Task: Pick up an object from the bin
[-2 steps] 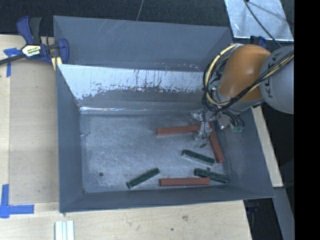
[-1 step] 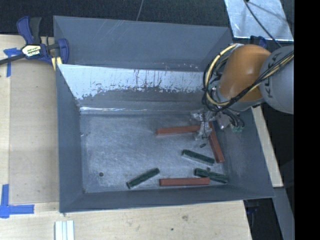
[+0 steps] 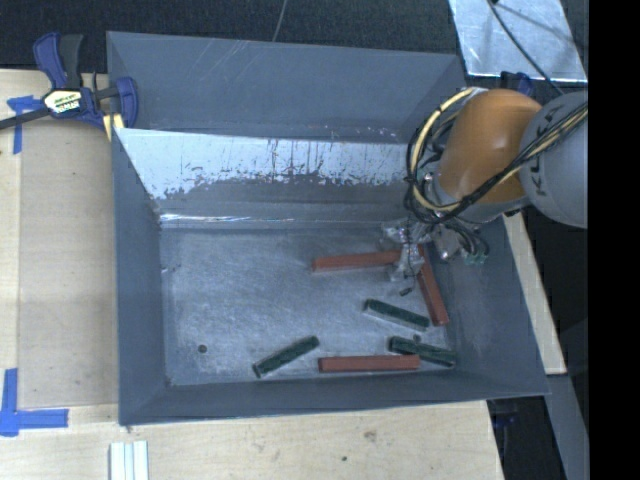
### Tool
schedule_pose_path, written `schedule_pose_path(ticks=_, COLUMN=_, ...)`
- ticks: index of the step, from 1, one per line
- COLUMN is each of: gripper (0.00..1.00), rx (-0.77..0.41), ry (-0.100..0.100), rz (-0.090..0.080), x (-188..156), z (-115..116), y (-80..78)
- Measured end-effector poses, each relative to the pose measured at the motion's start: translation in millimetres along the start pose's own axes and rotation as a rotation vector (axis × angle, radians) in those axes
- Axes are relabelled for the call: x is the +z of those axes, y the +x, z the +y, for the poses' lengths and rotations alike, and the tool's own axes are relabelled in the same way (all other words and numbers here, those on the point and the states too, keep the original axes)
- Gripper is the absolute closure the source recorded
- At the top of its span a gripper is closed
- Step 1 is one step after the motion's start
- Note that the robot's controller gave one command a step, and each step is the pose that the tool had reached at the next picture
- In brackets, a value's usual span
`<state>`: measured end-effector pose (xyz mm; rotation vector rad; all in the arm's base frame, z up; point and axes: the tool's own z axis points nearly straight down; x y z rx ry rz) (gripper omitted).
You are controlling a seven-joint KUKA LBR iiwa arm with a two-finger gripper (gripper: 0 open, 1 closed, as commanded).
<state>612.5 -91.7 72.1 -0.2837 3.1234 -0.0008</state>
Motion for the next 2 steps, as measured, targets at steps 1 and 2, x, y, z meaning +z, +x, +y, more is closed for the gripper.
schedule_pose_path(ticks=1, gripper=1.0, rx=-0.045, ry=-0.002, rz=0.01, x=-81.6, z=13.3, y=10.4)
schedule_pose_path(ticks=2, gripper=1.0, rx=-0.093, ry=0.002, rz=-0.007, x=-138.9, z=31.7, y=3.7)
